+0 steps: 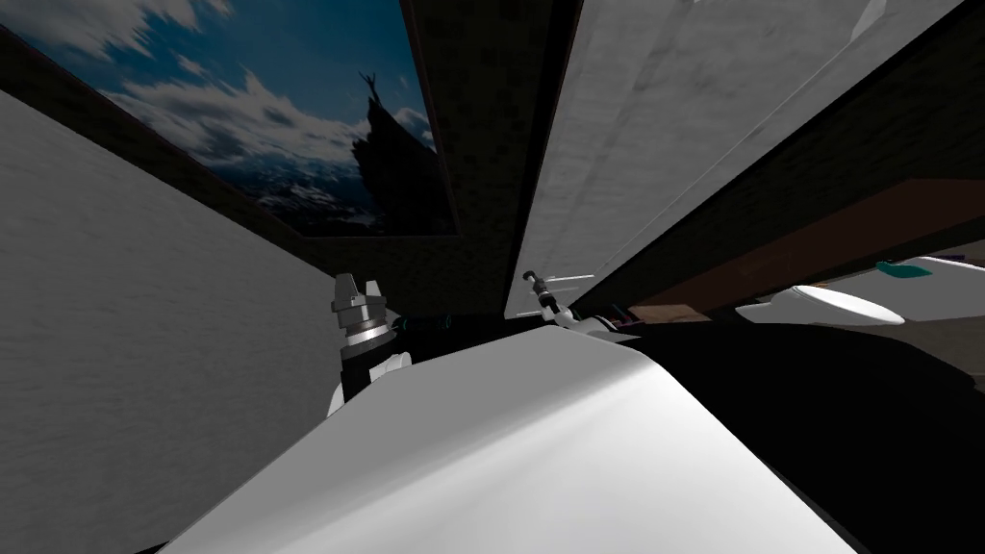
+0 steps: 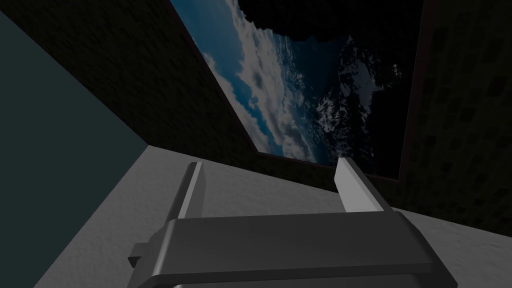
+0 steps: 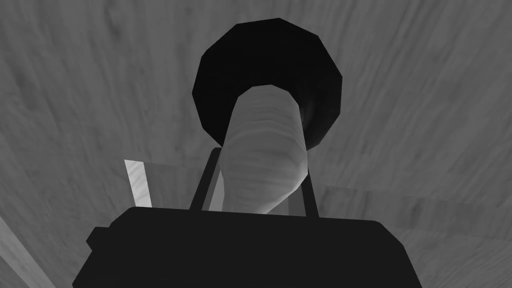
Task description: Pull the door open
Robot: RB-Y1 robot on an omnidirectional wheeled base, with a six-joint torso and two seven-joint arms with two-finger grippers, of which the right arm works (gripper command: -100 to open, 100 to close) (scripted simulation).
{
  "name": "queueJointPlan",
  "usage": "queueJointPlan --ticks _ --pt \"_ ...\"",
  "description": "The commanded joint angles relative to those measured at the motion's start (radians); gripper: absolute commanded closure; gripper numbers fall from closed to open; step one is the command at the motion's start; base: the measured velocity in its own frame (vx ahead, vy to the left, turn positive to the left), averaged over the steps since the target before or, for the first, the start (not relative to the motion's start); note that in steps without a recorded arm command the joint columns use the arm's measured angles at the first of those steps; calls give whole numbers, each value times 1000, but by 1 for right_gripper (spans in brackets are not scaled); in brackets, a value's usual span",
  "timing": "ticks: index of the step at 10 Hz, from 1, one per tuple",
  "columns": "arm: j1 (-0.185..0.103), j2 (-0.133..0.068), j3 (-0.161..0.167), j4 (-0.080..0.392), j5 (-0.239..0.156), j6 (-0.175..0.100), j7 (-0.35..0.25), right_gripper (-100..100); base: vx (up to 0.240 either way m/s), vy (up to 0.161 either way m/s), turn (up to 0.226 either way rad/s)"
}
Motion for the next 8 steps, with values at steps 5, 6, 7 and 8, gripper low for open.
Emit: queueJointPlan --ticks 5,6,7,8 --pt "13 -30 60 -8 -10 -18 -34 100 -217 -90 160" --pt "15 -33 67 -9 -11 -20 -38 100 -233 -84 116" --pt "10 -28 63 -7 -10 -18 -36 100 -102 -30 34" --pt "22 -38 83 -10 -2 -36 -56 100 -124 -40 68"
